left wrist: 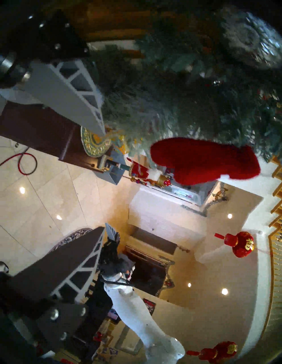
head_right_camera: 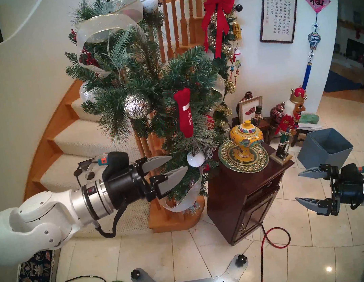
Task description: Hang the ornament onto the Christmas-tree-style decoration
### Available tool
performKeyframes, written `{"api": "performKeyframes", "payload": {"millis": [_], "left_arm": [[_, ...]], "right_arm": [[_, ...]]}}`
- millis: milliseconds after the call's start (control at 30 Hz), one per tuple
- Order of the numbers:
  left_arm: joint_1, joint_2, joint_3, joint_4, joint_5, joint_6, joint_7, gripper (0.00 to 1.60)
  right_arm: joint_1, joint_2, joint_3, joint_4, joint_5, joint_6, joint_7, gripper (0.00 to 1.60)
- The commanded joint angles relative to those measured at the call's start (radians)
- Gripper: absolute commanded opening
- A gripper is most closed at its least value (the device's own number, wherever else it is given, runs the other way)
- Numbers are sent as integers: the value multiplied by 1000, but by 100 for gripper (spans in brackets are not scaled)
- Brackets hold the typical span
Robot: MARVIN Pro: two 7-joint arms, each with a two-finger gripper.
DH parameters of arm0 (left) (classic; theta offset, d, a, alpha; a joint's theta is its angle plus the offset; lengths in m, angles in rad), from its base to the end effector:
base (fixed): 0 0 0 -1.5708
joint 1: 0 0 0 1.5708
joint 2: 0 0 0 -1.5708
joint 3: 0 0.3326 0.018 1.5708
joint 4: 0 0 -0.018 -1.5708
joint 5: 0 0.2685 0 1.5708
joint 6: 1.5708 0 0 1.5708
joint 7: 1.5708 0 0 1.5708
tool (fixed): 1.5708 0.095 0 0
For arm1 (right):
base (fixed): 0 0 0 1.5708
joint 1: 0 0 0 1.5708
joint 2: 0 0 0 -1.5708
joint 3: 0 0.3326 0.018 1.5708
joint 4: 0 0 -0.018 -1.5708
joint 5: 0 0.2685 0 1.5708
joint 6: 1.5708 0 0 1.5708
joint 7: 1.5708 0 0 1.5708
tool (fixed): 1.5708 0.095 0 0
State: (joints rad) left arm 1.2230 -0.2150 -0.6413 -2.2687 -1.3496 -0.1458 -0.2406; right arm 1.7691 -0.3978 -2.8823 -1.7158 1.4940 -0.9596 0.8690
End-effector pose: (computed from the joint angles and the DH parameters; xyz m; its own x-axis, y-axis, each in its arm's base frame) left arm 0.2512 0.0454 -0.1664 0.3216 0.0948 0.9421 -0.8288 -0.4529 0.3285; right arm 0.1549 -0.3248 -0.1487 0.1612 0.2937 0.9422 0.7882 -0.6128 0.0562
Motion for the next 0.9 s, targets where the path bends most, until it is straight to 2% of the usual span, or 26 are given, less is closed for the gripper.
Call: {"api": "performKeyframes", "payload": {"millis": [0,33,433,667,867], "left_arm": [[55,61,13,8,29,-89,-3,160],[65,68,19,7,42,-117,-6,160],[116,94,64,38,141,-246,-62,160],[126,103,79,72,174,-290,-63,160],[124,96,78,92,183,-299,-41,160]], "right_arm": [[2,-1,3,-3,-6,0,88,160],[3,0,3,0,0,0,106,160],[4,0,3,0,0,0,106,160],[5,1,3,2,4,0,117,160],[4,0,3,1,2,0,111,160]]}}
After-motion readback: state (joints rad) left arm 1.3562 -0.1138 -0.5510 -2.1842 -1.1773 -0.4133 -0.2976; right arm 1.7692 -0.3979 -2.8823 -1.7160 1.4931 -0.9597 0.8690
